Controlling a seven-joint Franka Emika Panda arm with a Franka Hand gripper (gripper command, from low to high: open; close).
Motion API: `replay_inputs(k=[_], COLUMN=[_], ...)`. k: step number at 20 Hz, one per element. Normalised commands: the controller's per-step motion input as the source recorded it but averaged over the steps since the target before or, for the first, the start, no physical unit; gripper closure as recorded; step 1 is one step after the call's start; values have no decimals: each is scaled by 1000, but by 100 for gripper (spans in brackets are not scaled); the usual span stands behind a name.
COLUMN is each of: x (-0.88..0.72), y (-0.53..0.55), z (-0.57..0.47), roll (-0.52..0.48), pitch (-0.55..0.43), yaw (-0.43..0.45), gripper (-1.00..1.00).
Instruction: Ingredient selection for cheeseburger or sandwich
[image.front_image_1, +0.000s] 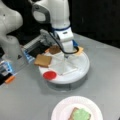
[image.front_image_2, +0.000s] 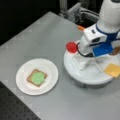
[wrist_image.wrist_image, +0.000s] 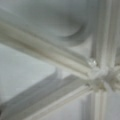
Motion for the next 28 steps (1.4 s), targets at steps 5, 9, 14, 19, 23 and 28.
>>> replay_inputs(k=[5,9,14,19,23,28], x=[40,288,487,513,361,181], y=[104,-43,-281,-343,-275,-372], z=[299,213,253,250,151,37], roll=[119,307,496,435,328,380], pitch=[168,205,223,177,133,152], yaw=[-676,-750,-627,-336,-84,101], gripper=[-100,-100,-100,-100,-100,-100])
